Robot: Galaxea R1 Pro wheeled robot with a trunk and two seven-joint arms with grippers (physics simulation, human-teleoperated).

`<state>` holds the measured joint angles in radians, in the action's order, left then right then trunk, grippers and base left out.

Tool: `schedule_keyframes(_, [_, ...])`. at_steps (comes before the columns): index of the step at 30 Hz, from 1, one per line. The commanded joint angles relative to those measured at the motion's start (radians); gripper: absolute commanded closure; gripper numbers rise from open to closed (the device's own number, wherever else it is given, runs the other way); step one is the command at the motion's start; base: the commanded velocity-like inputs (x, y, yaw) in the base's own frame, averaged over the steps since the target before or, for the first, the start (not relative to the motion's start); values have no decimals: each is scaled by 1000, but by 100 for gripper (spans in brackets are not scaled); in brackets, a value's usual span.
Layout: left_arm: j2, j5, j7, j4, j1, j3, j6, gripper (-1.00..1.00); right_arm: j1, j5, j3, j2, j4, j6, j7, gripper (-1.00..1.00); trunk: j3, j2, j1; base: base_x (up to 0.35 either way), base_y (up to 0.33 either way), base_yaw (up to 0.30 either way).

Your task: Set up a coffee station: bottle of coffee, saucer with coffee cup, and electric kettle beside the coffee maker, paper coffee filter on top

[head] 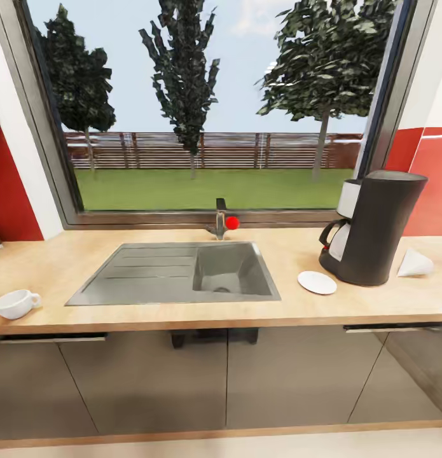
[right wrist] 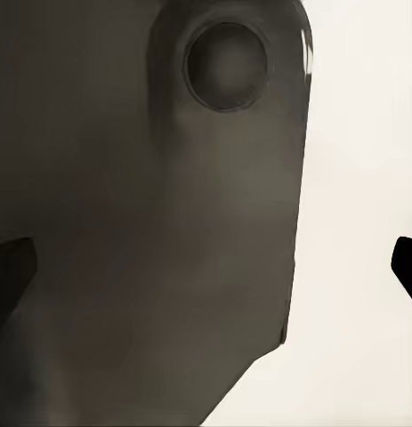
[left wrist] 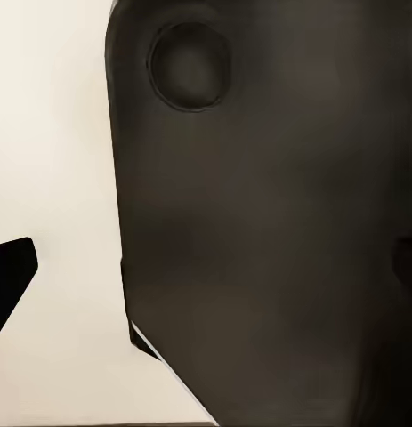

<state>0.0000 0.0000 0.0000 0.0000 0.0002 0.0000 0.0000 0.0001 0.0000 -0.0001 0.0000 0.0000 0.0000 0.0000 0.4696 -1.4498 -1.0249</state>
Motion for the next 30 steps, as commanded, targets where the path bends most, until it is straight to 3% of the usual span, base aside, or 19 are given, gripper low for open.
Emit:
schedule_keyframes(1, [-6,0,-2,-6,1,-6,-6,-100,-6,5,2,-6,-6,-6,3,-100,0,0,0,0,0,0])
schedule_keyframes(3, [-15,0,-2,-17,1,-12,-17,-100,-17,5,2,-6,-15,-15,3,-100,0,0,0,0,0,0])
schedule_keyframes(20, [-15,0,-2,-35,1,-12,-18,-100,-29,5,2,-6,-15,-15,3,-100,0,0,0,0,0,0])
schedule_keyframes(29, [-19,-2,4,-86,1,6,-69,-100,-81,-3,-2,-57,-66,-60,-5,-100,0,0,0,0,0,0])
schedule_keyframes(30, [-19,-2,4,-325,1,7,-103,-100,-186,-3,-2,-60,-131,-223,-5,-100,0,0,0,0,0,27])
